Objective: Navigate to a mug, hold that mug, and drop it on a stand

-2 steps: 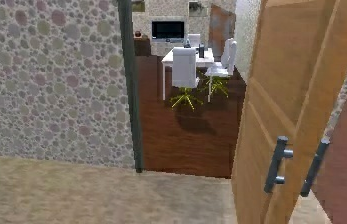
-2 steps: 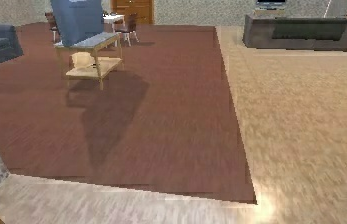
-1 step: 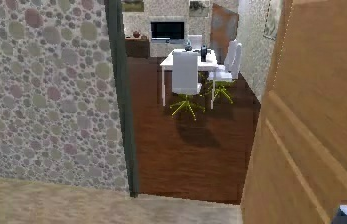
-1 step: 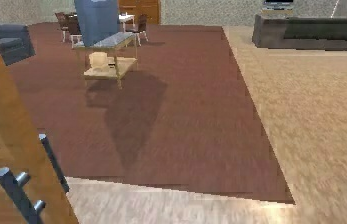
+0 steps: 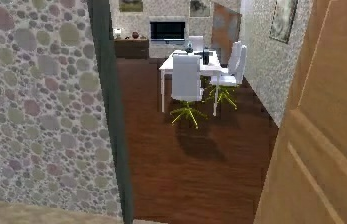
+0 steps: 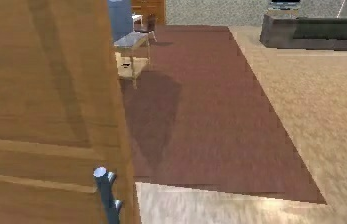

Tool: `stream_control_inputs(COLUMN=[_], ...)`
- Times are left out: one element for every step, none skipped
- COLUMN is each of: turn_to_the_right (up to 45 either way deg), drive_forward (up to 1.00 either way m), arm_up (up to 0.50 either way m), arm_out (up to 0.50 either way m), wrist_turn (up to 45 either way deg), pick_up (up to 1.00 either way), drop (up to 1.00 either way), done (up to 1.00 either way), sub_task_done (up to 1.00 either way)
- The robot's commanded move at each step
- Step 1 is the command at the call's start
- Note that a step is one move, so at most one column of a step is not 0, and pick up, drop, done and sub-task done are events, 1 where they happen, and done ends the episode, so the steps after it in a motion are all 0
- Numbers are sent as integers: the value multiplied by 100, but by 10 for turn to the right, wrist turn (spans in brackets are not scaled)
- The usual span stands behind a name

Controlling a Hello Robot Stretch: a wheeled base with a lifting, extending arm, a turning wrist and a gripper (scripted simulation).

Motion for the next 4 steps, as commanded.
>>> stream_control_inputs(turn_to_the_right=[120, 0, 60, 0], drive_forward=[0, 100, 0, 20], arm_up=[0, 0, 0, 0], arm_out=[0, 0, 0, 0], wrist_turn=[0, 0, 0, 0], pick_up=[0, 0, 0, 0], drop=[0, 0, 0, 0], done=[0, 0, 0, 0], sub_task_done=[0, 0, 0, 0])
